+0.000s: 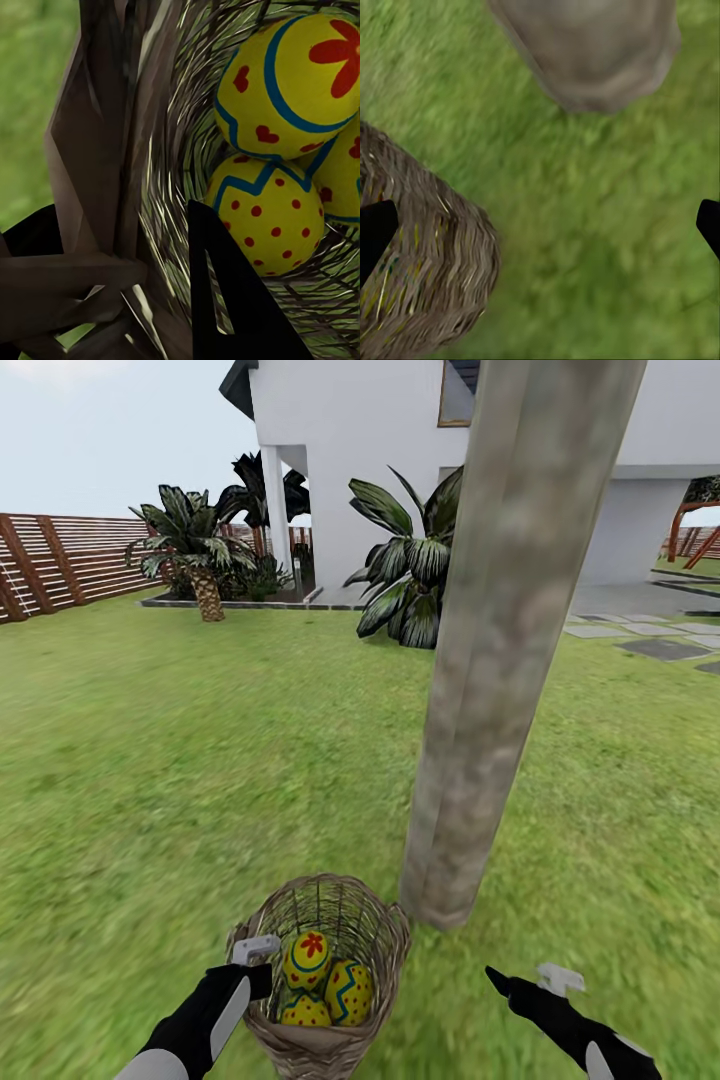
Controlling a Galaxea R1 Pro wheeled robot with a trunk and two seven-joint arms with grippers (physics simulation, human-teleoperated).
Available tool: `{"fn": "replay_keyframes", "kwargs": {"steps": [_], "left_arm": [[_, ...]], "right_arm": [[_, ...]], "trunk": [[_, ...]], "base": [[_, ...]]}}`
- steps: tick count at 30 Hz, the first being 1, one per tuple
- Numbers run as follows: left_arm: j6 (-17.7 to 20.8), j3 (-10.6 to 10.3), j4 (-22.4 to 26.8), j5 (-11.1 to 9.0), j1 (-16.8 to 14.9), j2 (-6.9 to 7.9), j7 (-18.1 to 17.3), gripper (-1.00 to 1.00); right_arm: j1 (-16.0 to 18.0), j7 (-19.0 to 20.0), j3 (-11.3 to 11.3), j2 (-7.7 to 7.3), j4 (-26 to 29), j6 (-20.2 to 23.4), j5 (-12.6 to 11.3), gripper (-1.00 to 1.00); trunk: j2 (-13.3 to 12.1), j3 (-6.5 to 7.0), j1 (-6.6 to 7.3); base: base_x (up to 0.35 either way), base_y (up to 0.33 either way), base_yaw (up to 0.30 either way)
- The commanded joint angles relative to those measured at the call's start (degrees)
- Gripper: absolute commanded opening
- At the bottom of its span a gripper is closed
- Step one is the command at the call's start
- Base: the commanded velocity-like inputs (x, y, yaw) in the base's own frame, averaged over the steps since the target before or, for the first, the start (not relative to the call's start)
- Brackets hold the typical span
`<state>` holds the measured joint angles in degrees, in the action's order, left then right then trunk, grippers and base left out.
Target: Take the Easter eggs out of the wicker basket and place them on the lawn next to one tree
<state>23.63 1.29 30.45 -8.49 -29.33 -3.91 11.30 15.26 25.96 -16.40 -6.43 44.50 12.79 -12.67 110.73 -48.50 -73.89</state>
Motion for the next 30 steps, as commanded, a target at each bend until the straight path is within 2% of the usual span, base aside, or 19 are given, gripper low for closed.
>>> {"fn": "replay_keyframes", "kwargs": {"steps": [1,16,30], "left_arm": [[0.19,0.12,0.13,-0.74,-0.02,-0.04,0.3,-1.0],[0.19,0.12,0.11,-0.72,-0.02,-0.04,0.3,-1.0],[0.25,0.12,0.2,-0.74,-0.02,-0.04,0.3,-1.0]], "right_arm": [[0.02,0.26,-0.13,0.03,-0.01,0.57,-0.7,1.0],[0.02,0.06,-0.07,0.21,0.0,0.13,-0.11,1.0],[0.03,-0.03,-0.45,0.28,-0.09,-0.23,-0.51,1.0]], "trunk": [[0.44,-0.23,-0.22],[6.46,-2.93,-3.51],[12.07,-5.44,-6.59]], "base": [[0.0,0.0,0.0],[0.0,0.0,0.0],[0.0,0.0,0.0]]}}
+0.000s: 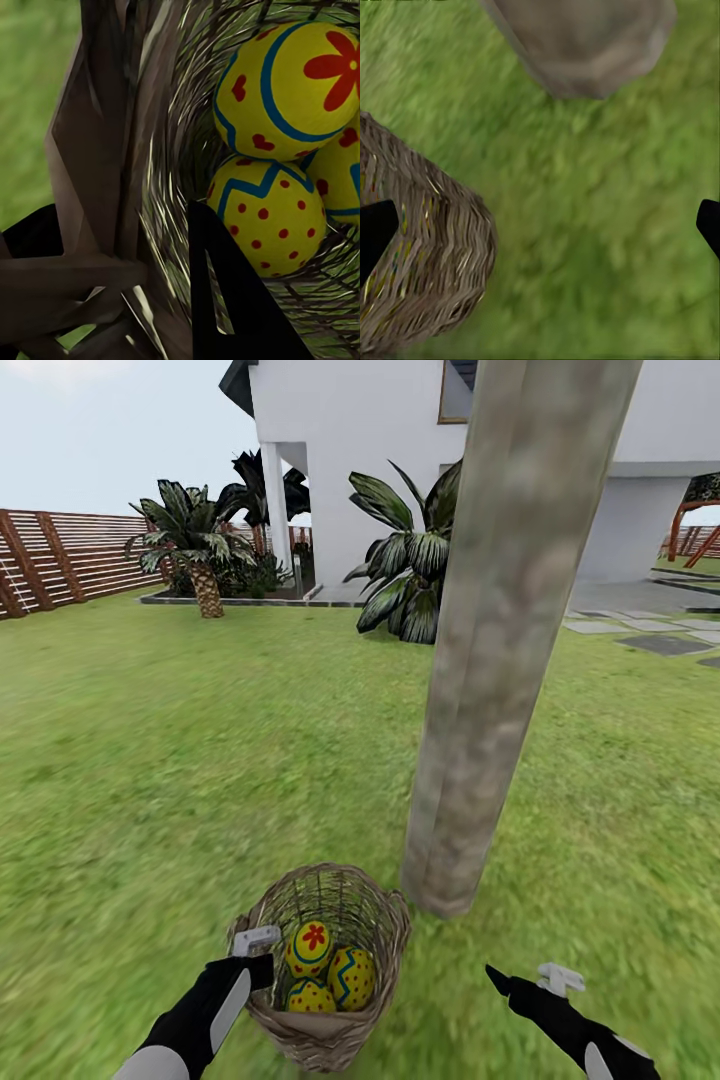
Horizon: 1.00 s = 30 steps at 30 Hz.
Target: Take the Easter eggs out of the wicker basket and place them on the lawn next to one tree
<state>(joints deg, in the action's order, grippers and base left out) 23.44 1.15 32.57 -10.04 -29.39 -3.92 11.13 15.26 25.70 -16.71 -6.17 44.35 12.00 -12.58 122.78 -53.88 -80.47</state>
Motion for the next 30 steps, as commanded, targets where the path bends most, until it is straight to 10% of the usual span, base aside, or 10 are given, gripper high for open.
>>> {"fn": "replay_keyframes", "kwargs": {"steps": [1,22,23,30], "left_arm": [[0.42,0.26,-1.91,0.82,0.04,-0.03,0.47,-1.0],[0.46,0.29,-2.05,0.82,0.04,-0.02,0.47,-1.0],[0.46,0.28,-2.0,0.82,0.04,-0.03,0.47,1.0],[0.46,0.34,-1.84,0.82,0.04,0.03,0.47,1.0]], "right_arm": [[0.0,0.23,-0.16,0.01,0.09,0.55,-0.6,1.0],[0.02,0.23,-0.17,-0.06,0.47,0.57,-0.6,1.0],[0.01,0.23,-0.17,-0.07,0.42,0.57,-0.6,1.0],[0.02,0.23,-0.17,-0.05,0.35,0.57,-0.6,1.0]], "trunk": [[0.42,-0.24,-0.23],[4.83,-2.22,-2.65],[4.83,-2.22,-2.65],[4.83,-2.22,-2.65]], "base": [[0.0,0.0,0.0],[0.0,0.0,0.0],[0.0,0.0,0.0],[0.0,0.0,0.0]]}}
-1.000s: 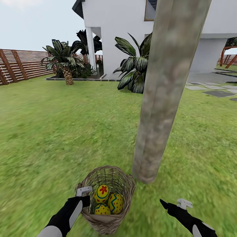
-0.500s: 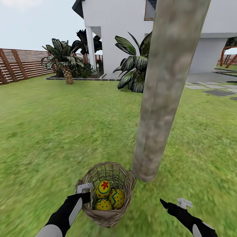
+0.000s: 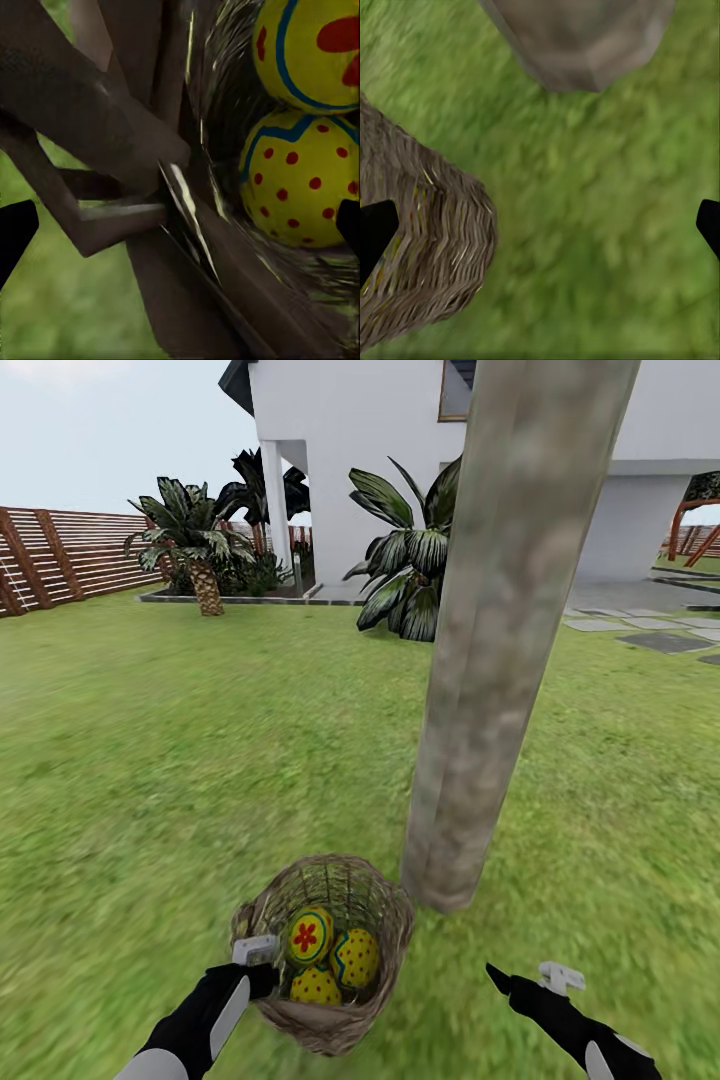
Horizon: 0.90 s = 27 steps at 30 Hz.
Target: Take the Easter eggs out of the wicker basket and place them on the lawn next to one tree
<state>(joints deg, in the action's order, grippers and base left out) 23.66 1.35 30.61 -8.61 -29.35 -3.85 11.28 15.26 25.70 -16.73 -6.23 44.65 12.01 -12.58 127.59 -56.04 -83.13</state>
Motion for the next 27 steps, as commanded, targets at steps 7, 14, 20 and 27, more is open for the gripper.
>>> {"fn": "replay_keyframes", "kwargs": {"steps": [7,14,20,27], "left_arm": [[0.25,0.14,0.31,-0.62,-0.01,-0.02,0.39,1.0],[0.31,0.14,0.33,-0.62,-0.01,-0.03,0.4,1.0],[0.33,0.12,0.39,-0.62,-0.01,-0.04,0.35,1.0],[0.33,0.13,0.41,-0.62,-0.01,-0.03,0.32,1.0]], "right_arm": [[0.03,0.23,-0.14,0.02,-0.14,0.56,-0.6,1.0],[0.01,0.16,-0.14,0.07,-0.26,0.56,-0.6,1.0],[0.02,0.14,-0.14,0.06,-0.3,0.56,-0.6,1.0],[0.0,0.14,-0.14,0.08,-0.35,0.56,-0.6,1.0]], "trunk": [[-0.78,0.31,0.45],[-3.59,1.56,1.99],[-5.99,2.64,3.3],[-8.8,3.9,4.84]], "base": [[0.0,0.0,0.0],[0.0,0.0,0.0],[0.0,0.0,0.0],[0.0,0.0,0.0]]}}
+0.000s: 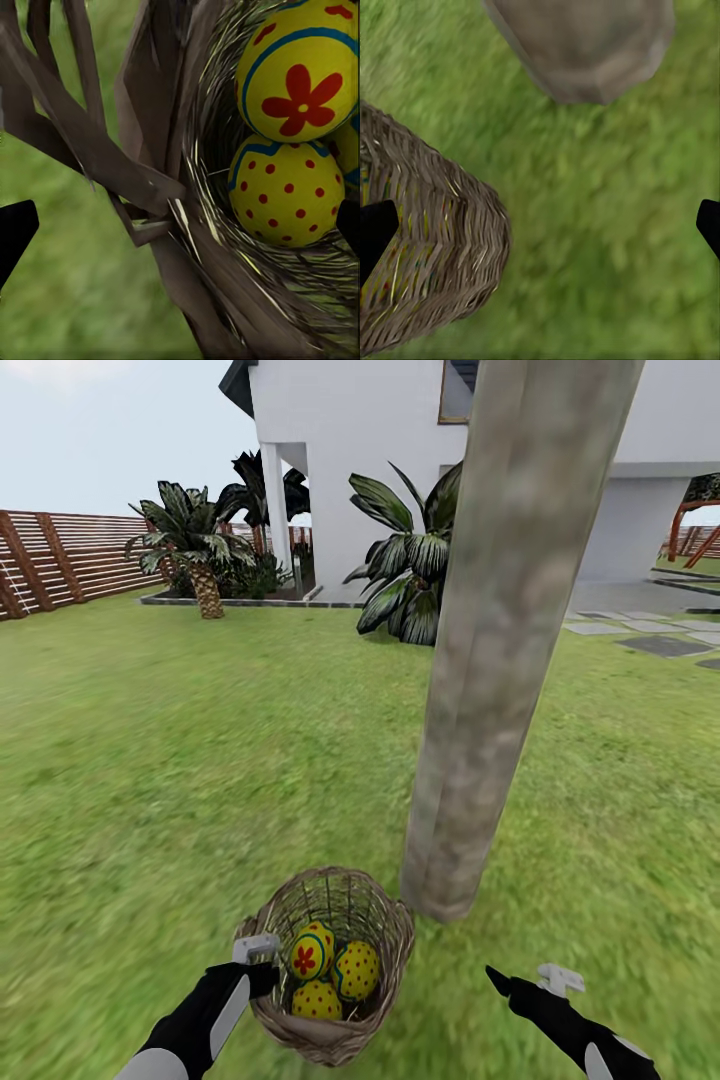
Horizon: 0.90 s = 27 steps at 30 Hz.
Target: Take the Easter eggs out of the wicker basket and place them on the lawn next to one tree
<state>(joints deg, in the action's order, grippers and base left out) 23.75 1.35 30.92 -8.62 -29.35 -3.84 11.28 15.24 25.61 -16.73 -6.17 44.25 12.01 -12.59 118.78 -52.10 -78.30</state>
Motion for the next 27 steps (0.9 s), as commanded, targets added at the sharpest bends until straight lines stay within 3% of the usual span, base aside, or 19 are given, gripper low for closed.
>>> {"fn": "replay_keyframes", "kwargs": {"steps": [1,27], "left_arm": [[0.25,0.12,0.11,-0.61,-0.01,-0.06,0.32,1.0],[0.25,0.15,0.32,-0.61,-0.01,-0.07,0.23,1.0]], "right_arm": [[0.02,0.23,-0.11,0.01,0.05,0.56,-0.59,1.0],[0.06,0.14,-0.06,0.01,0.05,0.67,-0.47,1.0]], "trunk": [[-0.39,0.13,0.23],[-10.82,4.8,5.94]], "base": [[0.0,0.0,0.0],[0.0,0.0,0.0]]}}
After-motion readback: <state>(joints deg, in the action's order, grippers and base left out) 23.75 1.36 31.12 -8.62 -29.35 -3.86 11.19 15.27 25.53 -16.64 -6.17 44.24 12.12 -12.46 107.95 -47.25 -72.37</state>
